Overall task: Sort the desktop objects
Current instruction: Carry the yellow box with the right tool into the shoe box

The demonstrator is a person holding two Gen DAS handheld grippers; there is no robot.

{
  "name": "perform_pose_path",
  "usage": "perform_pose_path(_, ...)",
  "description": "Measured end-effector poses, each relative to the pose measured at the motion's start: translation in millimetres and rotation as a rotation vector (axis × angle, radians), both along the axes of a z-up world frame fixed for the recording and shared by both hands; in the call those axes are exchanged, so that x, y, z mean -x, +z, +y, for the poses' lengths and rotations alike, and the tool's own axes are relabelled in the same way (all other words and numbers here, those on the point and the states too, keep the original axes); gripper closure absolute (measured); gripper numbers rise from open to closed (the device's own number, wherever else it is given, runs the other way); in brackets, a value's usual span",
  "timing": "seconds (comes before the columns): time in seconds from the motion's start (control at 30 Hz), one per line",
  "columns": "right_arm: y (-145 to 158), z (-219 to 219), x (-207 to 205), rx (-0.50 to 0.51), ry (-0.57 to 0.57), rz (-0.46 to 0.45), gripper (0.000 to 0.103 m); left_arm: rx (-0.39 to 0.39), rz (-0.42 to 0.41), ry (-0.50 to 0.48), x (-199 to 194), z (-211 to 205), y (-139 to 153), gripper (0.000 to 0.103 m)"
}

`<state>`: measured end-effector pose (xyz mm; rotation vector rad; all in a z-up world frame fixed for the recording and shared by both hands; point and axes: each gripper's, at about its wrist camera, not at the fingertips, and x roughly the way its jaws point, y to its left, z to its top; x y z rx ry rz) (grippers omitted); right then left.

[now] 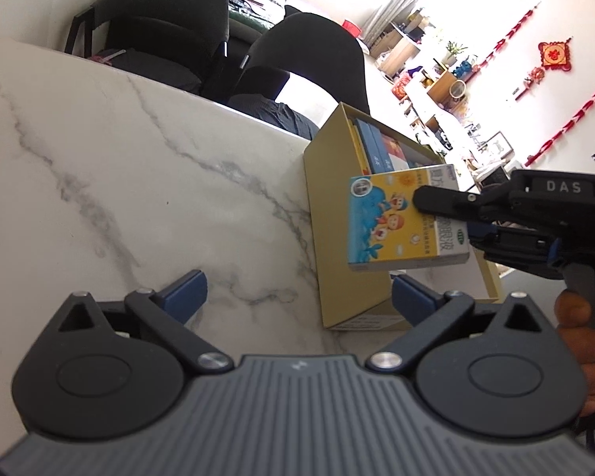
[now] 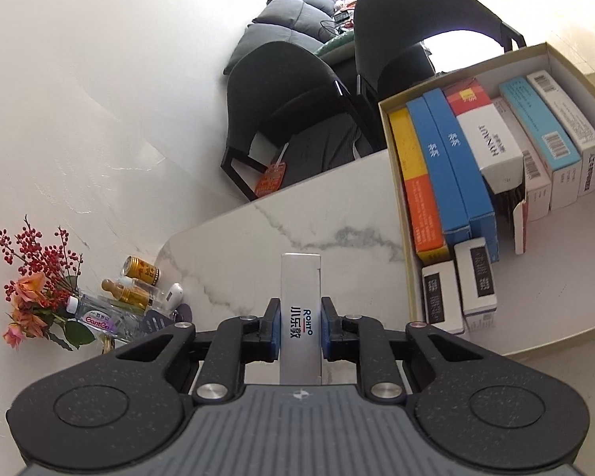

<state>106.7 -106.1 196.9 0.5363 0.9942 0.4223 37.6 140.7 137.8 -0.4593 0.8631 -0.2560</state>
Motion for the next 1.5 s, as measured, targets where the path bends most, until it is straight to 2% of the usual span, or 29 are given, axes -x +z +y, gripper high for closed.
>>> perform_pose_path(0.47, 2.2, -103.5, 5.9, -0.052, -0.064, -0.009, 0.082, -0.088, 0.058, 0.087, 14.8, -60.3, 8.4, 0.000)
perform_pose_path(0.77, 0.3, -144.7, 5.5, -0.036, -0.089, -0.019, 0.082, -0.152, 0.054, 0.117, 27.4, -93.3, 27.0, 0.000)
perform_pose_path(0.97, -15.7, -150.3, 3.7, -0.012, -0.113, 0.003, 0.082, -0.180, 0.070, 0.151, 38.8, -91.3, 33.6, 0.000)
perform_pose_path(1.13, -26.6, -145.7, 6.0, 0.027, -0.116, 0.016, 0.082, -0.162, 0.099, 0.148, 37.9, -85.1, 24.9, 0.000)
perform_pose_path(1.27, -23.7, -133.6, -0.4, 0.091, -0.058, -0.036, 0.082, -0.136, 0.109, 0.127, 27.3, -78.8, 15.0, 0.000)
perform_pose_path(1.4, -17.4, -117.6, -15.0, 0.226, 0.019, -0.074, 0.082, -0.103, 0.104, 0.120, 21.7, -69.0, 9.4, 0.000)
perform_pose_path(1.5, -29.5, -104.7, -21.3, 0.265, 0.011, -0.042, 0.082, -0.079, 0.120, 0.119, 21.2, -58.6, 0.9, 0.000)
